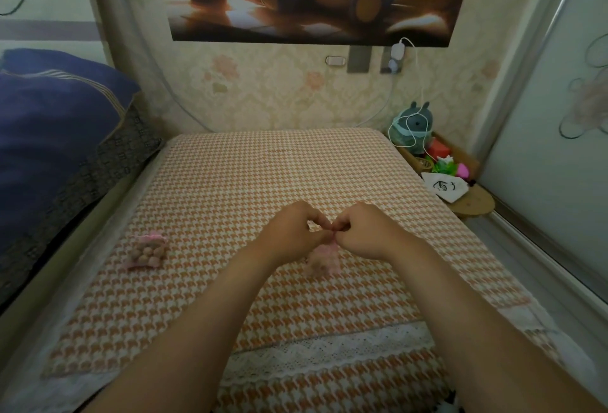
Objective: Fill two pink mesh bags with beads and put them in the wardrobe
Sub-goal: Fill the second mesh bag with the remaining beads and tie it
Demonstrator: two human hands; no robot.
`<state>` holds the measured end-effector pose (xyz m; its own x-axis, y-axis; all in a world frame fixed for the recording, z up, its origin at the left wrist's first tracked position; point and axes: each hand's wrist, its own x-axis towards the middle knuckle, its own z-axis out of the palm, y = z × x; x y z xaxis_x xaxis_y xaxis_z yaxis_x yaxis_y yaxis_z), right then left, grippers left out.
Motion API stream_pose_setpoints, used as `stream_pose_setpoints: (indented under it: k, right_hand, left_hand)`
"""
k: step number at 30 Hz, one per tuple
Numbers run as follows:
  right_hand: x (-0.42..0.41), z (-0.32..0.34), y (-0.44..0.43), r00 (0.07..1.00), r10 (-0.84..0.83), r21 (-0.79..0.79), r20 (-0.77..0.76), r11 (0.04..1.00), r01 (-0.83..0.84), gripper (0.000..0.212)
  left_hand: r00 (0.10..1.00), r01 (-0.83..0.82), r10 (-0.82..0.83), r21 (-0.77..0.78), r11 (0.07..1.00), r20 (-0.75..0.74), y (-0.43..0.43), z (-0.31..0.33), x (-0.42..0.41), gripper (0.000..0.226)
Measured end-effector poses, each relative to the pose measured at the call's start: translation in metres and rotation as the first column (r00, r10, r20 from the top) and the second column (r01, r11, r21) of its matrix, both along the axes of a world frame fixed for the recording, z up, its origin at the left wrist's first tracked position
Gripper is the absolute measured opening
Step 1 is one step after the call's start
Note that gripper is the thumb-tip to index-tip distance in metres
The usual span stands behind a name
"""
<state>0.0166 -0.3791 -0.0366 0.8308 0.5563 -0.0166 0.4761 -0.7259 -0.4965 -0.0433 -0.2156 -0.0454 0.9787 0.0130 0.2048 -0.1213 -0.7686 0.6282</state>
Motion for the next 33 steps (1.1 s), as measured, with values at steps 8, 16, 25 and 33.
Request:
stream_pose_setpoints:
  k: [8,16,25,33]
  right_hand:
    - [0.005,-0.004,0.000,1.000,-0.003,0.031,-0.009,1.000,0.004,0.023]
    - [0.007,-0.008,0.002,0.996,-0.073,0.053,0.052,0.996,0.070,0.031]
    - [0.009,-0.014,-0.003,0.992,-0.082,0.061,0.099,0.995,0.076,0.040]
    - [0.013,-0.016,-0.001,0.986,-0.097,0.073,0.137,0.994,0.087,0.034]
  left_hand:
    - [0.983,-0.031,0.033,0.013,0.999,-0.182,0.007,-0.003,0.008,0.015]
    - [0.995,-0.022,0.007,-0.153,0.988,-0.096,0.018,-0.005,0.015,0.018]
    - [0.977,0.014,0.036,0.231,0.973,-0.212,0.031,-0.031,0.019,0.018]
    - [0.977,0.060,0.022,0.375,0.925,-0.212,0.035,-0.036,0.024,0.008]
